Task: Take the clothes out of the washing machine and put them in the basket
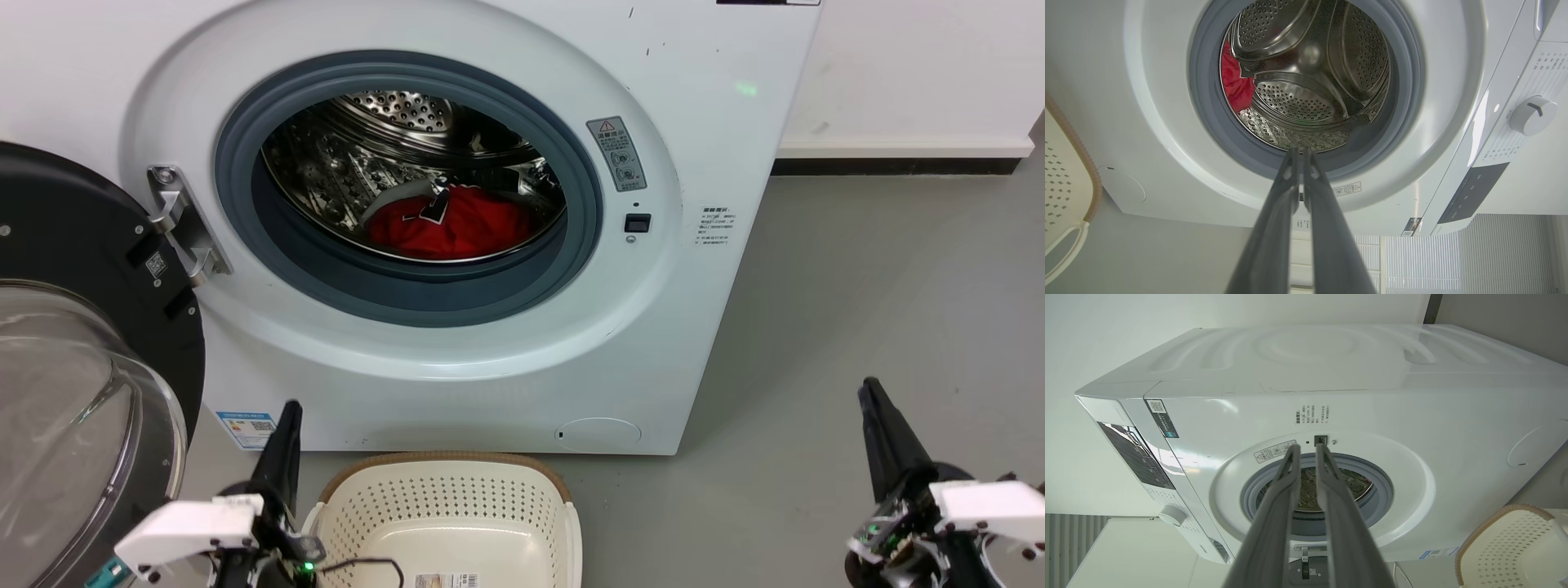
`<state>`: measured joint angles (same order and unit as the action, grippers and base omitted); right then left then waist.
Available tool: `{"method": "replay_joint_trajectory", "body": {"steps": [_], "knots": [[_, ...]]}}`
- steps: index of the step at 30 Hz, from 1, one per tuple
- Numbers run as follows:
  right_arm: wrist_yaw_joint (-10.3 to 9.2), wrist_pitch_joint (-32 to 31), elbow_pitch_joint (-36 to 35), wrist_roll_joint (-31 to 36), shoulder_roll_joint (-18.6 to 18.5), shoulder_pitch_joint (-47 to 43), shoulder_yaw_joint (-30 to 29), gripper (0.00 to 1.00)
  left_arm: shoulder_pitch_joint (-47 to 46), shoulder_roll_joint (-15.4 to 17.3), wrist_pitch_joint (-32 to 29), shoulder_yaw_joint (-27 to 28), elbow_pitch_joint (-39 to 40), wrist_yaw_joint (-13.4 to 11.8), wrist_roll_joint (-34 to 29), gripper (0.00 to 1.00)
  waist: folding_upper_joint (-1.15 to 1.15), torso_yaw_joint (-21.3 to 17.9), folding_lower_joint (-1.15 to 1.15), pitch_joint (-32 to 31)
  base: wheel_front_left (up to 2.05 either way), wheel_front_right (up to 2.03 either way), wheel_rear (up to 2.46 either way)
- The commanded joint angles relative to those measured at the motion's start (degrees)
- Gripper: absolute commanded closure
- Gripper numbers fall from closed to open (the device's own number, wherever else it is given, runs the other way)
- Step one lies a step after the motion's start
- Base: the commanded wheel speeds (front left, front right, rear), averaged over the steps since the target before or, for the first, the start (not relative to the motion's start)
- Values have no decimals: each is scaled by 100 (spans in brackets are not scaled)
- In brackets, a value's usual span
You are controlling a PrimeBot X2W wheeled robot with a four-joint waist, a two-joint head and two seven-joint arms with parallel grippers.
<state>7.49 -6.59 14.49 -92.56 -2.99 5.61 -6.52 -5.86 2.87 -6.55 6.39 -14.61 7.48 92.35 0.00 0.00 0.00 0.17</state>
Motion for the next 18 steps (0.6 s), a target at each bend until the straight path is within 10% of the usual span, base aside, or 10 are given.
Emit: {"method": "replay_joint_trajectory", "body": {"steps": [1,18], "knots": [[0,3,77,1,2,-62,4,0,71,-8,4,-12,-68,0,0,0,0,0,0,1,0,0,0],[0,433,-228,1176,4,-280,23,0,220,-10,433,-28,318,-127,-1077,0,0,-1,0,19,0,0,0]]}}
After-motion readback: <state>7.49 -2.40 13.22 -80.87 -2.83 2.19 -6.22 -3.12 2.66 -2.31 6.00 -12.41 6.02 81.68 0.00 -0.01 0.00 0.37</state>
